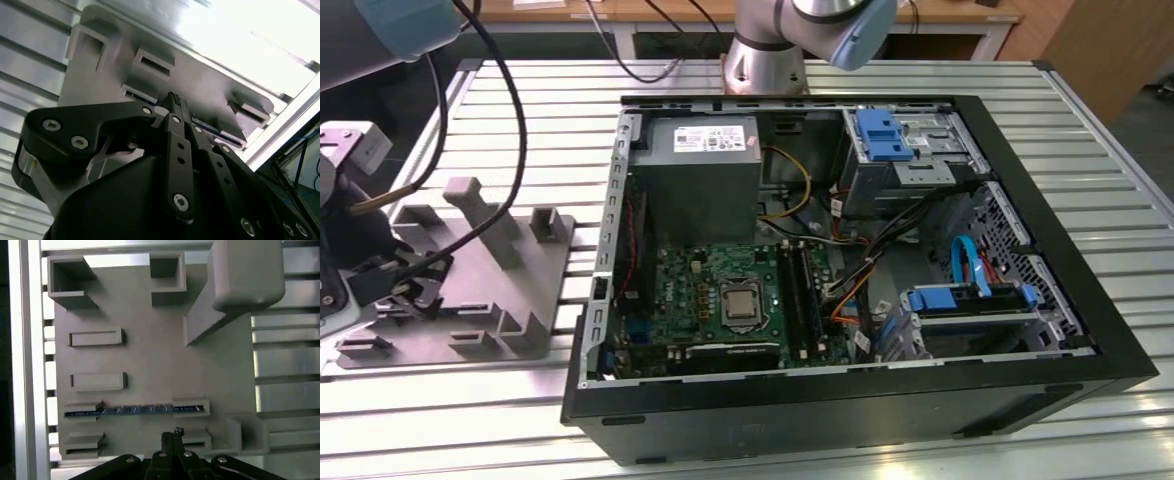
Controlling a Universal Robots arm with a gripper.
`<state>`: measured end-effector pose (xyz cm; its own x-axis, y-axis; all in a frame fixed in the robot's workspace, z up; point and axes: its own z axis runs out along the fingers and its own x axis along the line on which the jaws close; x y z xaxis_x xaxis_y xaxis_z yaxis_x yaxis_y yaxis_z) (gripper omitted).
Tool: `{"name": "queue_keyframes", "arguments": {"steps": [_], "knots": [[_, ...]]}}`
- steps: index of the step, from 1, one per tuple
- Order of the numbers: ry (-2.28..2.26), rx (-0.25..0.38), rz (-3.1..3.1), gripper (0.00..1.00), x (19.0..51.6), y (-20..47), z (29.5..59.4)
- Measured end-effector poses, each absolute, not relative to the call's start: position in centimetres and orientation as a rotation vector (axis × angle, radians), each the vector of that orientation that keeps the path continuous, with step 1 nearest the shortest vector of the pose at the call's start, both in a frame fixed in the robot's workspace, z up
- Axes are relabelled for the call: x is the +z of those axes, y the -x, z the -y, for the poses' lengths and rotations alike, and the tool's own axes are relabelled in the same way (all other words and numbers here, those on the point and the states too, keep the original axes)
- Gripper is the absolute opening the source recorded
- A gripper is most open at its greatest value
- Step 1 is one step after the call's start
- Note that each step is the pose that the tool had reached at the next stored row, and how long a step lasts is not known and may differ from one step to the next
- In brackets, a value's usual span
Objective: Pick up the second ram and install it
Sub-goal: 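Reach for the second ram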
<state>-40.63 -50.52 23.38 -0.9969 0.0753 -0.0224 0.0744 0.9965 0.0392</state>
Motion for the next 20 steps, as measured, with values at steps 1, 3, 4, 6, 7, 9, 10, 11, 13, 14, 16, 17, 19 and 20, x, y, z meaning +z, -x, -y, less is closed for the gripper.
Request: {"name": "queue_keyframes", "arguments": {"steps": [1, 3, 4, 6, 7, 9, 10, 11, 13, 14, 16, 17, 19, 20], "knots": [[-0.116, 0.060, -3.115, 0.10, 23.3, 40.7, 50.4], [-0.112, 0.064, -3.114, 0.10, 23.0, 40.9, 50.1], [-0.110, 0.065, -3.114, 0.10, 22.9, 41.0, 50.1], [-0.105, 0.070, -3.114, 0.10, 22.7, 41.1, 49.9], [-0.102, 0.073, -3.114, 0.10, 22.6, 41.2, 49.8], [-0.097, 0.080, -3.114, 0.10, 22.4, 41.4, 49.7], [-0.095, 0.084, -3.114, 0.10, 22.3, 41.4, 49.6], [-0.093, 0.087, -3.114, 0.10, 22.2, 41.4, 49.6], [-0.091, 0.088, -3.120, 0.10, 22.1, 41.4, 49.5], [-0.091, 0.088, -3.127, 0.10, 22.0, 41.4, 49.4], [-0.088, 0.087, -3.140, 0.10, 21.9, 41.4, 49.3], [-0.084, 0.083, -3.141, 0.10, 21.9, 41.4, 49.3], [-0.069, 0.073, -3.143, 0.10, 21.8, 41.4, 49.3], [-0.062, 0.066, -3.144, 0.10, 21.8, 41.4, 49.3]]}}
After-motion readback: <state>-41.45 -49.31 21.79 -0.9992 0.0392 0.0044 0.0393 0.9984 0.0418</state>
